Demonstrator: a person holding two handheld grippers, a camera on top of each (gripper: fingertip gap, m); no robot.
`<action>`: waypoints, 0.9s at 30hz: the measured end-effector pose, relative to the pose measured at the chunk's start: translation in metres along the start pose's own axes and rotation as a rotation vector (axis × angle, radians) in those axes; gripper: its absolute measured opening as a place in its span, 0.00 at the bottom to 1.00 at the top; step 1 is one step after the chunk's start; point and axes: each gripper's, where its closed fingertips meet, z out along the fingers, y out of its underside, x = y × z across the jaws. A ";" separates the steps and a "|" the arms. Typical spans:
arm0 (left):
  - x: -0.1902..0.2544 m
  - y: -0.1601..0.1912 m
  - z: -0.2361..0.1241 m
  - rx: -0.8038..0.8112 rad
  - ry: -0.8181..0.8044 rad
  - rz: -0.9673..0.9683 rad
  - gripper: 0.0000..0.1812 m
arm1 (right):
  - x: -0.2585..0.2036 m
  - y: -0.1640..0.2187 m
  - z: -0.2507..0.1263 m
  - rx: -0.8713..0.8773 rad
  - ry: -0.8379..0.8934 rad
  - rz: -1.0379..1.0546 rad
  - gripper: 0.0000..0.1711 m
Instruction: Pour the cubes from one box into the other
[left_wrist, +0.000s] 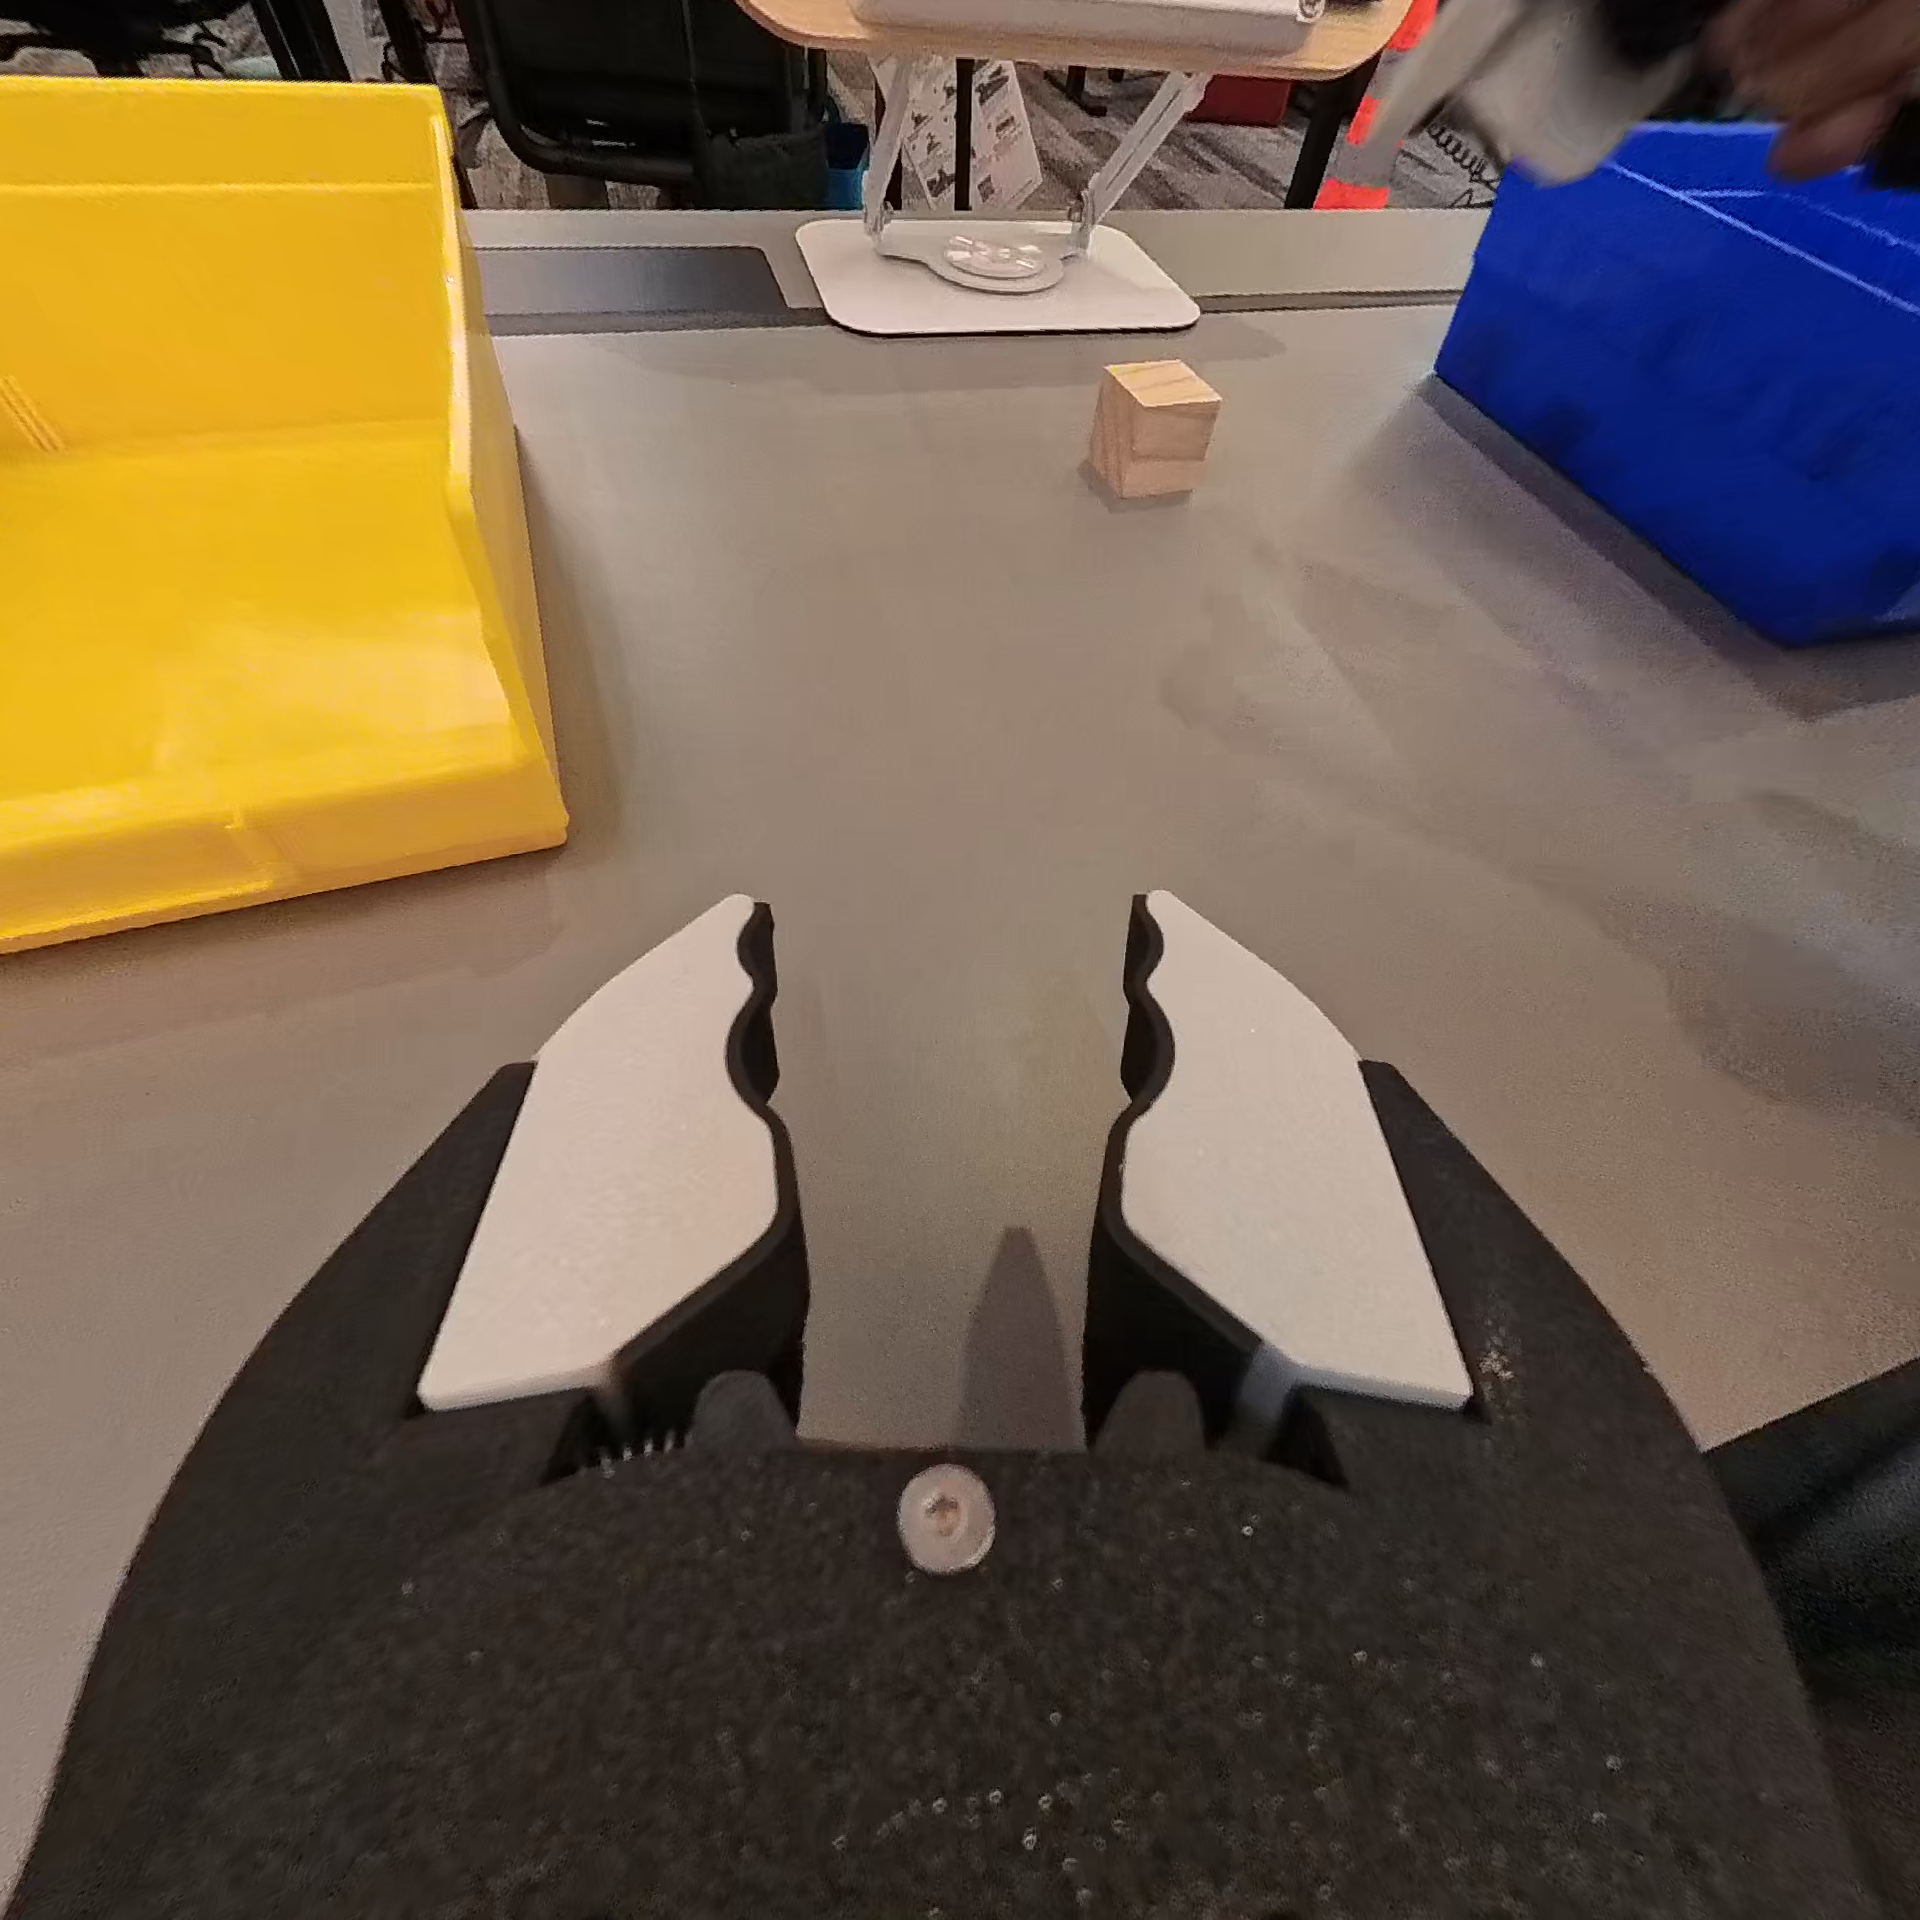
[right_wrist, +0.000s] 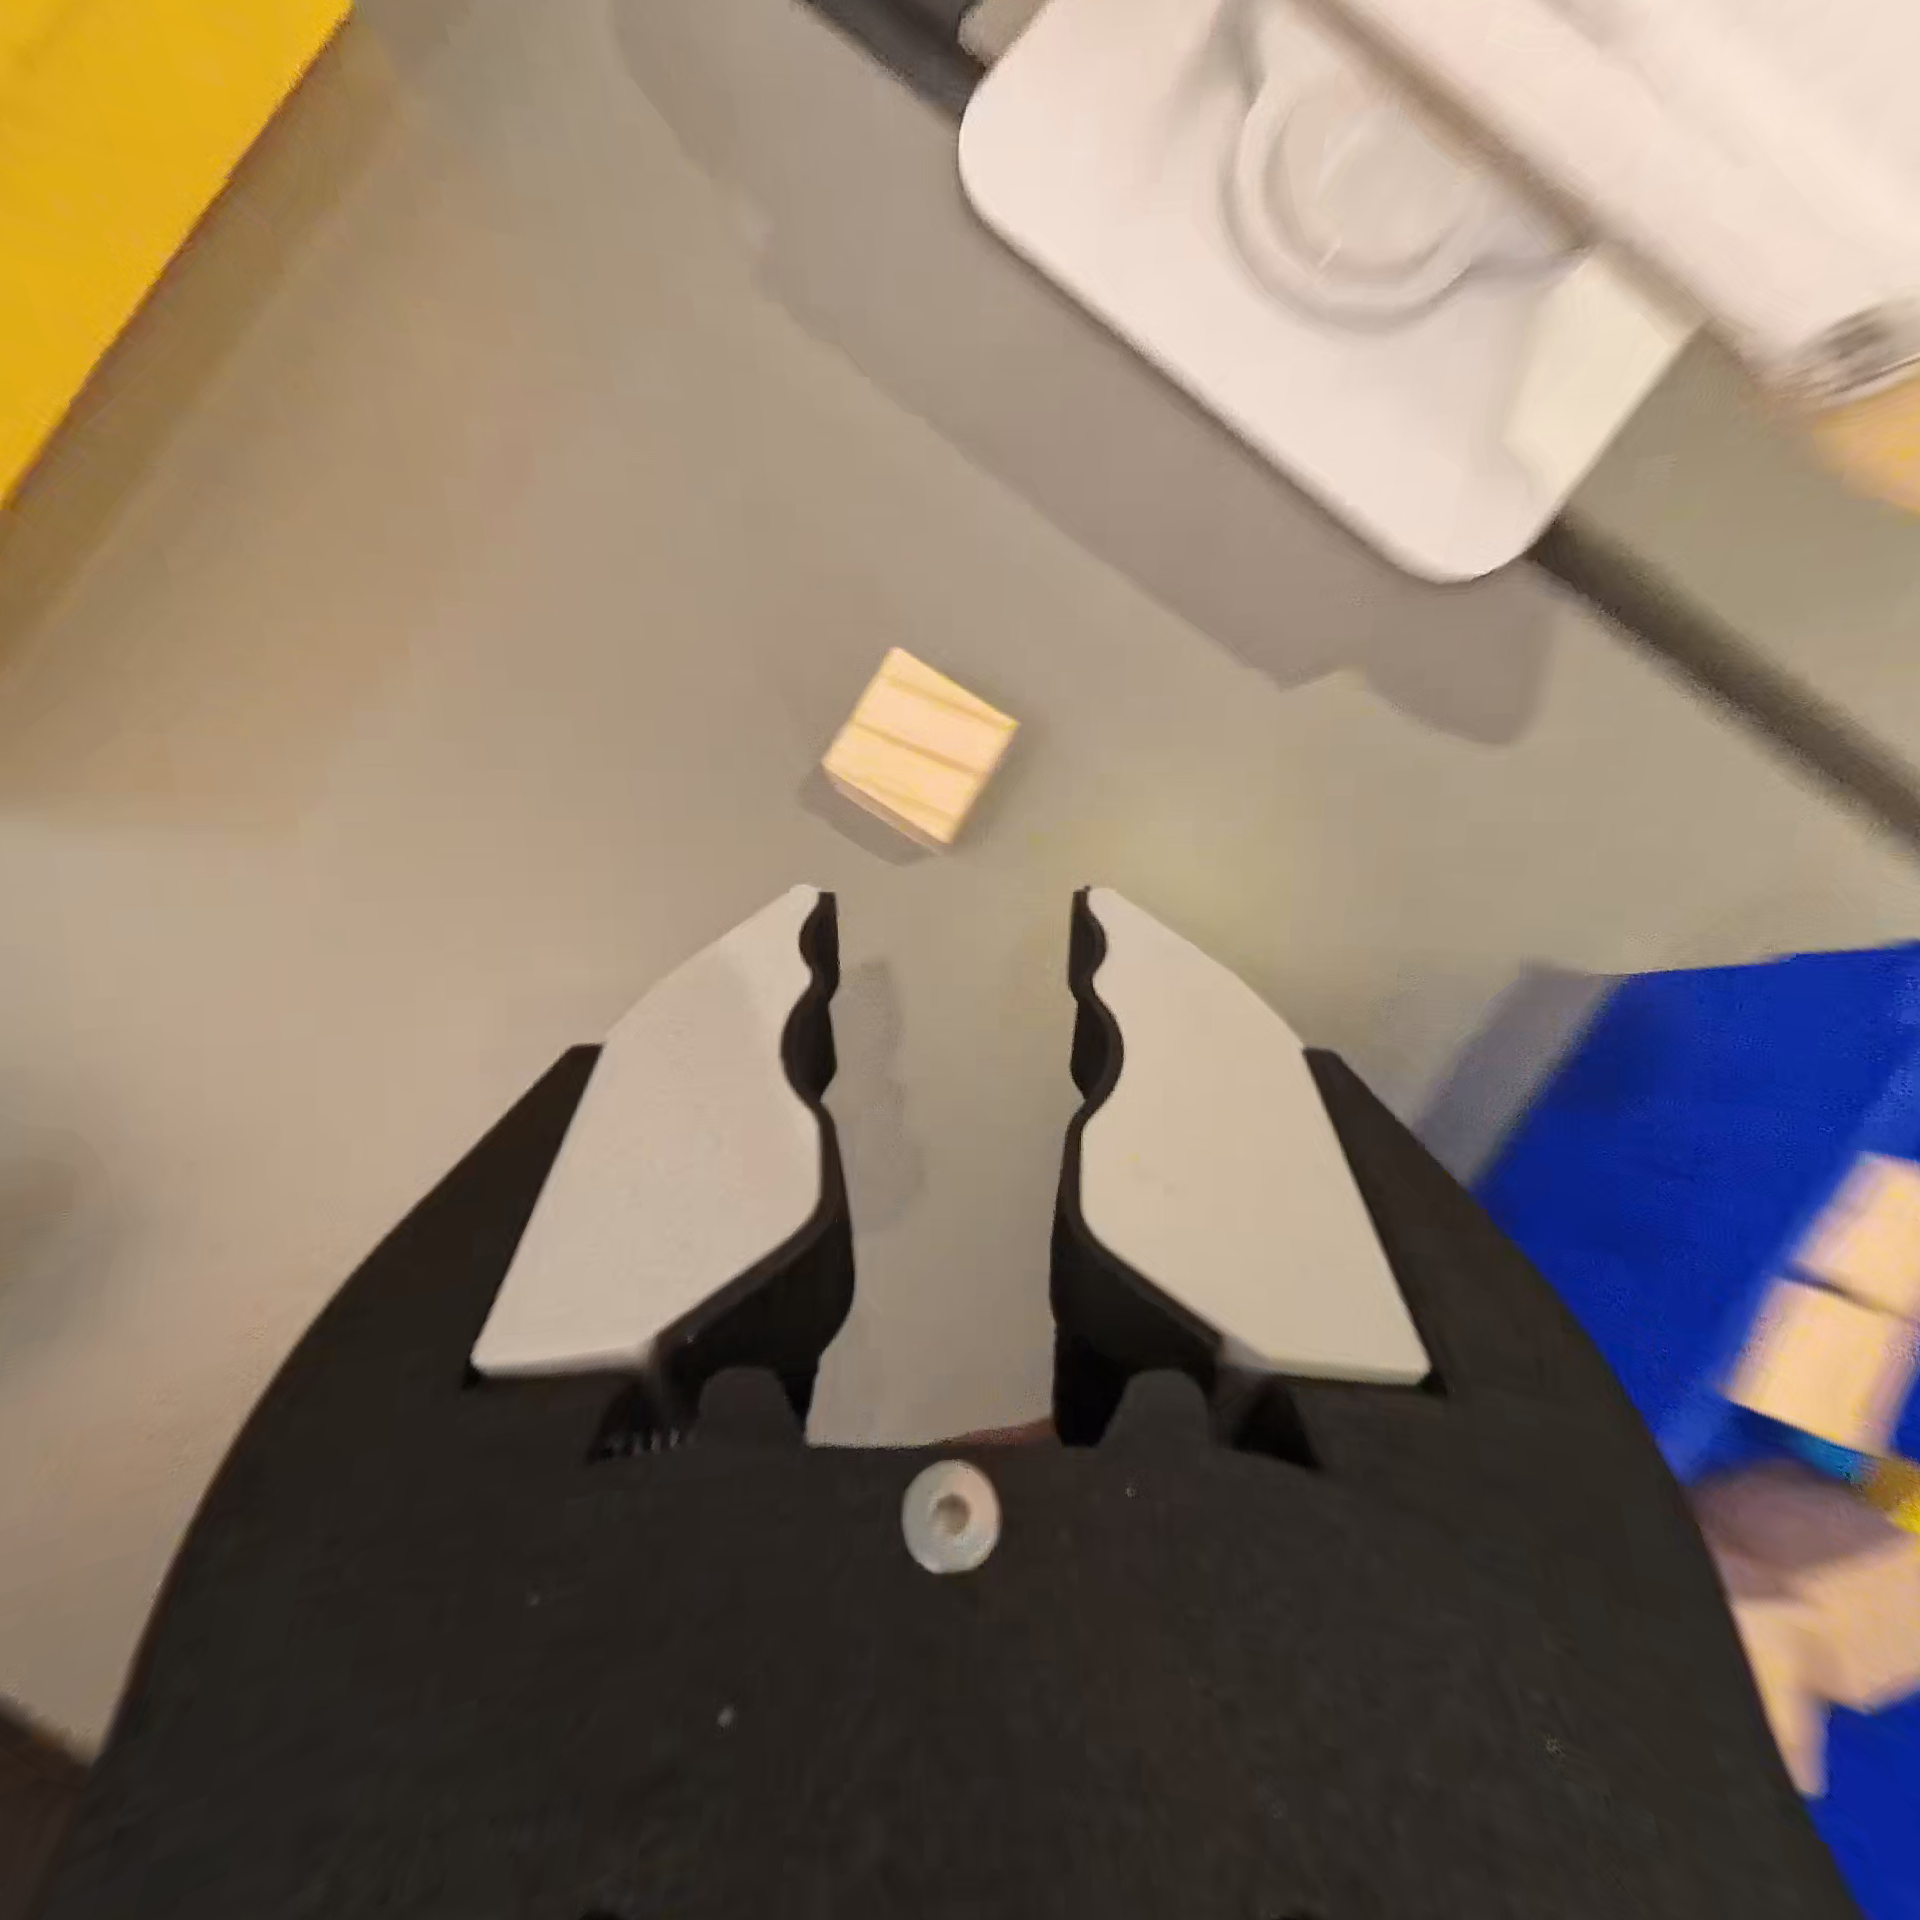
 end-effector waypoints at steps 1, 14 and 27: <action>-0.002 -0.001 0.000 0.003 -0.005 0.003 0.36 | -0.004 0.000 0.019 -0.078 -0.033 0.091 0.31; -0.021 0.001 -0.011 0.012 -0.021 -0.041 0.35 | -0.023 0.016 0.105 -0.407 0.029 0.434 0.27; -0.027 0.015 -0.014 -0.040 -0.036 -0.059 0.35 | 0.173 0.063 -0.096 -0.070 0.153 0.412 0.27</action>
